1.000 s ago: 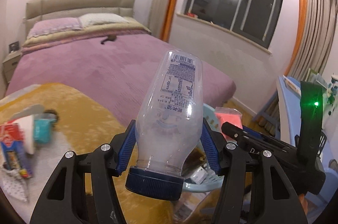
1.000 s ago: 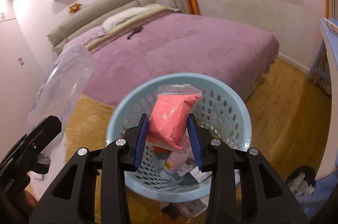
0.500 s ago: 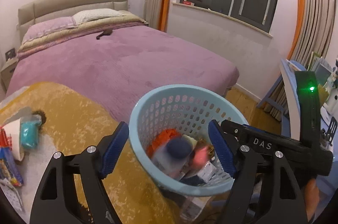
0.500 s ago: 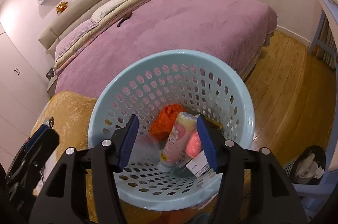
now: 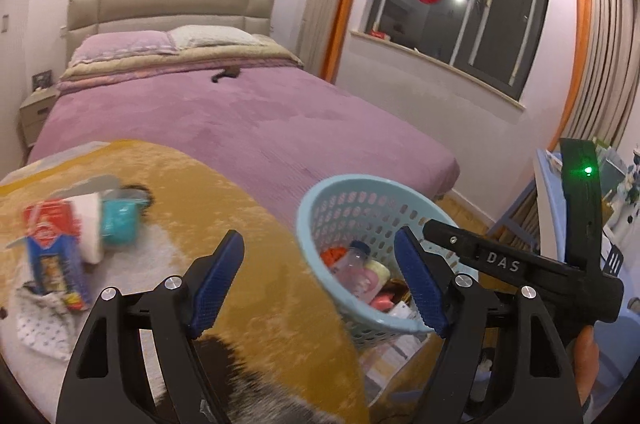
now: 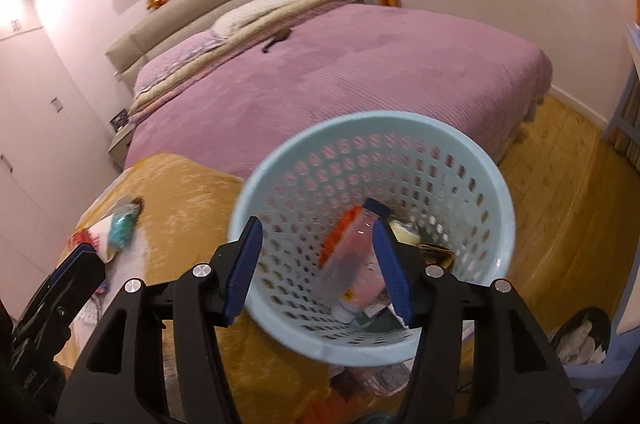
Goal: Collect trash
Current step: 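Move both open tools back to the trash pile, then grasp the red-and-blue tiger card box with the left tool and lift it, then hold the card box in the left tool while the right tool grasps the white paper cup, then carry the card box and paper cup over the blue basket and release both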
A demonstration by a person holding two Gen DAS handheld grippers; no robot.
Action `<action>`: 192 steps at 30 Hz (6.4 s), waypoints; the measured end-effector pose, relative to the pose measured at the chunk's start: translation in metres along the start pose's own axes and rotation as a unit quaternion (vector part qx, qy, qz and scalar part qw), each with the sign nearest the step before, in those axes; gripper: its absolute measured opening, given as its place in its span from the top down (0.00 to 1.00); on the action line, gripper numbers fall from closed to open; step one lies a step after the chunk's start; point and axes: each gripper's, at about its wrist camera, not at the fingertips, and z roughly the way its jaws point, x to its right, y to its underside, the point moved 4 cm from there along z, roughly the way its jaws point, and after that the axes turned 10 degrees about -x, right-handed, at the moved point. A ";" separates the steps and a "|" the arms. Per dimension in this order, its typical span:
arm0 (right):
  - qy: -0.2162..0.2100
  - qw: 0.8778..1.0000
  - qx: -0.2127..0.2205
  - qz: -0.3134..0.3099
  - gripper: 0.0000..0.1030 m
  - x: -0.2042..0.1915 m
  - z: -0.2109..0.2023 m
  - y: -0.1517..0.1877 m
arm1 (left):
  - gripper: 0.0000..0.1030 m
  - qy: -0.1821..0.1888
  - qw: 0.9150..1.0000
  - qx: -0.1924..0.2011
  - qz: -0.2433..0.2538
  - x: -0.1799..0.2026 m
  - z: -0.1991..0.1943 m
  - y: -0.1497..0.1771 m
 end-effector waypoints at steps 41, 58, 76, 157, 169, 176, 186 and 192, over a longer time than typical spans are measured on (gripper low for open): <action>-0.036 0.977 -0.040 -0.207 0.48 -0.186 0.057 0.061 | 0.41 -0.096 0.978 -0.107 -0.154 -0.208 -0.001 0.003; -0.047 0.971 -0.045 -0.231 0.48 -0.211 0.057 0.068 | 0.42 -0.033 0.985 -0.042 -0.167 -0.198 -0.075 0.030; -0.078 0.960 -0.039 -0.266 0.48 -0.262 0.049 0.064 | 0.42 -0.151 0.967 -0.055 -0.197 -0.253 -0.155 0.083; -0.078 0.958 -0.091 -0.259 0.35 -0.289 0.113 0.077 | 0.18 -0.181 0.964 -0.082 -0.176 -0.248 -0.103 0.130; -0.133 0.949 -0.052 -0.281 0.39 -0.289 0.066 0.087 | 0.43 -0.208 0.961 -0.038 -0.179 -0.227 -0.136 0.119; -0.141 0.955 -0.007 -0.262 0.39 -0.260 0.018 0.070 | 0.43 -0.174 0.976 0.015 -0.128 -0.172 -0.150 0.078; -0.120 0.973 0.072 -0.181 0.39 -0.164 -0.046 0.023 | 0.43 -0.093 0.994 0.017 -0.060 -0.083 -0.105 0.025; -0.069 0.986 0.096 -0.120 0.39 -0.091 -0.057 -0.004 | 0.43 -0.051 0.998 0.006 -0.020 -0.029 -0.061 -0.005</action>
